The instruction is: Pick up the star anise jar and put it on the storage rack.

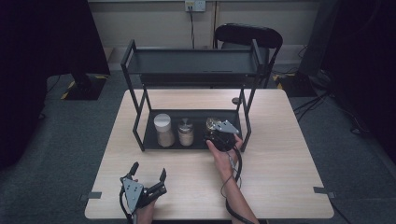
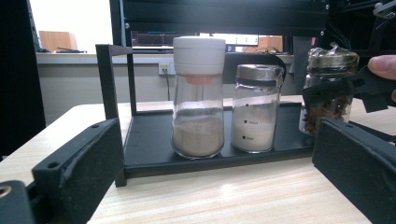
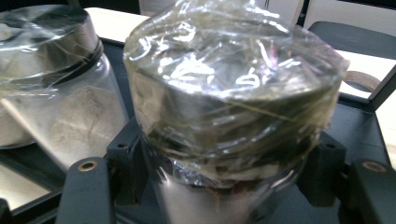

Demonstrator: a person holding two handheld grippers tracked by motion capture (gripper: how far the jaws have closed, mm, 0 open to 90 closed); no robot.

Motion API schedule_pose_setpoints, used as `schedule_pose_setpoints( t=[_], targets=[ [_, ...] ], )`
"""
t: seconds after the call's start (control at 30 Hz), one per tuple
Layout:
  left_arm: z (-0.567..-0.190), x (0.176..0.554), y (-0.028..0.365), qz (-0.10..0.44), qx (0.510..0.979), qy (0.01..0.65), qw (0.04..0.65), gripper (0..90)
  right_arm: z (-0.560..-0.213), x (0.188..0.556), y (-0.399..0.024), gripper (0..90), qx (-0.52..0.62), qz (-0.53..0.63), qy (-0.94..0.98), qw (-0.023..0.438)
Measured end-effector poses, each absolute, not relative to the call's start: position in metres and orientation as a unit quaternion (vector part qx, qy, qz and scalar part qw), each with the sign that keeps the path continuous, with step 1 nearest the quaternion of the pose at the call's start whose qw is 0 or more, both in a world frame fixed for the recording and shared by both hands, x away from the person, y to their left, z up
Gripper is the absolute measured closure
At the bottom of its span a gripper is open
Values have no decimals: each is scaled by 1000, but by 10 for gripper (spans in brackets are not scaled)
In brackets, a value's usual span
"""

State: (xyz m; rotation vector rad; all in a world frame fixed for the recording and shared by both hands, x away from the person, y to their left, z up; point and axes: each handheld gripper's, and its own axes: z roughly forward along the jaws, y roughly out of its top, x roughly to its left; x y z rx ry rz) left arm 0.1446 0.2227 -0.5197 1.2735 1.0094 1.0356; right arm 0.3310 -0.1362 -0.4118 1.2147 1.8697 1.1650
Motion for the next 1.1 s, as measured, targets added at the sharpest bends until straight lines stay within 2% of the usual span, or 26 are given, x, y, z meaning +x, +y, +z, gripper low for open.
schedule_pose_setpoints(
  t=[1.1],
  targets=[
    [-520, 145, 222, 442, 542, 432, 570, 15, -418, 337, -137, 313, 464, 433, 711, 303]
  ],
)
